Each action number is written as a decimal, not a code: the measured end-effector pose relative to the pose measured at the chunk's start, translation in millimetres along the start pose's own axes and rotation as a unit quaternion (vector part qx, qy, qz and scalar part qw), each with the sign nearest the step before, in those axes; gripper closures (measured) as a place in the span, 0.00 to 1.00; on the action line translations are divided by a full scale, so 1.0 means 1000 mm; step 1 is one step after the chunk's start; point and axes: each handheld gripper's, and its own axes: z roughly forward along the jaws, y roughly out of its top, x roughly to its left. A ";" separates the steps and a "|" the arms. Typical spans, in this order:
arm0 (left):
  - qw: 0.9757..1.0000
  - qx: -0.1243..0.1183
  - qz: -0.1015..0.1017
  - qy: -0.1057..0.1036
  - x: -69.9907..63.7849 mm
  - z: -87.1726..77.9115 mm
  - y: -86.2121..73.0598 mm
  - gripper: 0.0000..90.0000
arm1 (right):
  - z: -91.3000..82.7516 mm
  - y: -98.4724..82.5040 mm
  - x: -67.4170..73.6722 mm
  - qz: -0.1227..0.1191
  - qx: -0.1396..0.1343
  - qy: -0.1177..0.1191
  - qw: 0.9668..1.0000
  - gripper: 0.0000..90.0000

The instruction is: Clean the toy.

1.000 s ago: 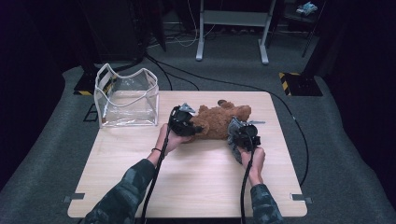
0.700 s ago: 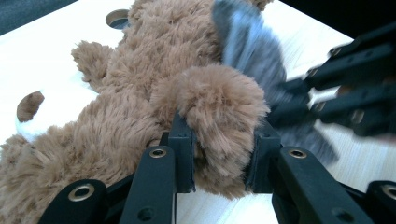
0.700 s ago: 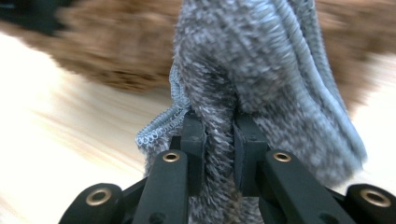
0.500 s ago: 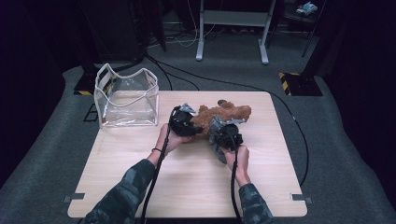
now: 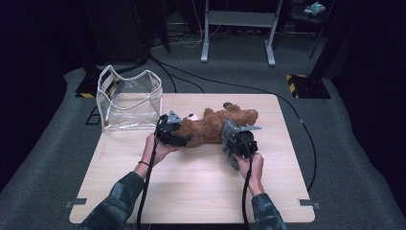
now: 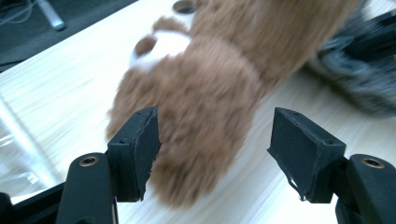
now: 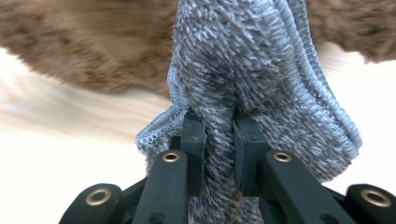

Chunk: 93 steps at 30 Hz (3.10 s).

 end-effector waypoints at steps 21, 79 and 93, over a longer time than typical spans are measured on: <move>1.000 0.005 -0.023 0.009 0.011 0.015 -0.013 0.89 | 0.001 -0.021 0.007 -0.015 0.034 -0.017 0.999 0.86; 1.000 0.008 -0.009 -0.014 0.017 0.017 -0.007 0.90 | -0.007 0.042 0.050 -0.056 -0.024 0.036 0.998 0.86; 1.000 0.006 -0.014 -0.023 0.019 0.018 -0.007 0.91 | 0.050 0.016 0.106 -0.122 0.042 0.100 0.987 0.86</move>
